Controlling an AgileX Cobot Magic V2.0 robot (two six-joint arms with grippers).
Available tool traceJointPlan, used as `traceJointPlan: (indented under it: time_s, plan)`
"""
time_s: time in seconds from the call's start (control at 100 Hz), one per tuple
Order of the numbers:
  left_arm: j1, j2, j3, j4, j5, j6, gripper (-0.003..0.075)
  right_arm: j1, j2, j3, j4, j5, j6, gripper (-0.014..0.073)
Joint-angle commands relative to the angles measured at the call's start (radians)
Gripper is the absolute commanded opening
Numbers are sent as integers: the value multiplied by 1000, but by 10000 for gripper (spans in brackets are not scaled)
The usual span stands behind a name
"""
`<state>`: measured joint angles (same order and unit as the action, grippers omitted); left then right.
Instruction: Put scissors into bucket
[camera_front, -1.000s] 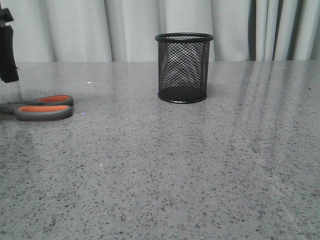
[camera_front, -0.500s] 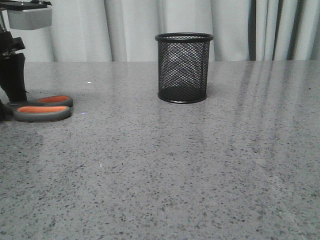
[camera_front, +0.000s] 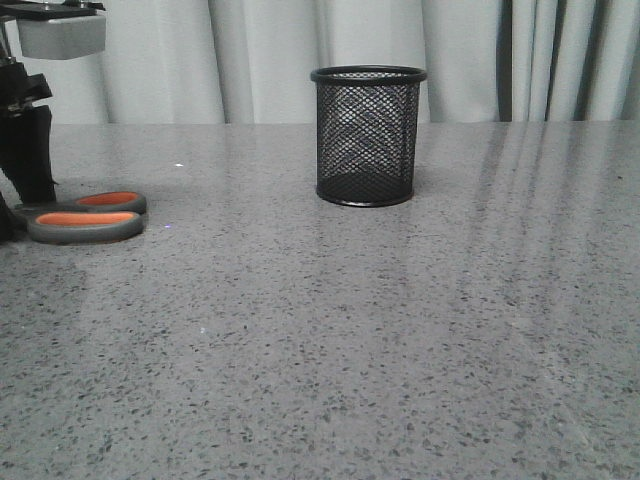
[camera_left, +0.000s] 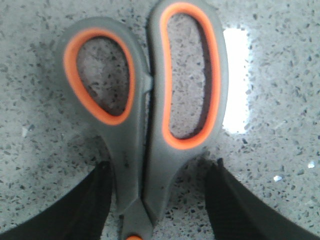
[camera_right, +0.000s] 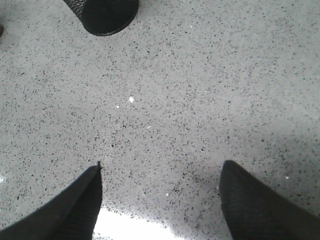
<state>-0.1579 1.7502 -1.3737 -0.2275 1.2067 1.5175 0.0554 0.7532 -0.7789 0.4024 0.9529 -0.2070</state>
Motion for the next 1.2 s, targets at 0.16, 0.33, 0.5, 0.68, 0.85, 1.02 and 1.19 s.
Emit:
traceJointPlan:
  time_s: [0.16,0.33,0.5,0.68,0.85,1.02,1.19]
  plan:
    - [-8,-32,-25,-27,-39,2,200,-2,3,-36,23,-43,-14,449]
    - [-8,-32,-25,-27,-32,-67,-20,-2,3,-36,23,-43,-14,449]
    - [-15,-65,-27,-27,-2,-110,-21,-2,3,-36,28,-43,-14,449]
    - [-37,-160,-60,-19,-12,-153,-21,-2,3,-36,102,-48,-33,449]
    - [-51,-249,-154,-17,24,-229,-21,-2,3,-36,294,-69,-109,449]
    - [-133,-359,-228,-17,34,-242,-21,-2,3,-36,570,-75,-234,449]
    - [-251,-425,-288,-17,25,-298,-21,-2,3,-66,808,-73,-352,449]
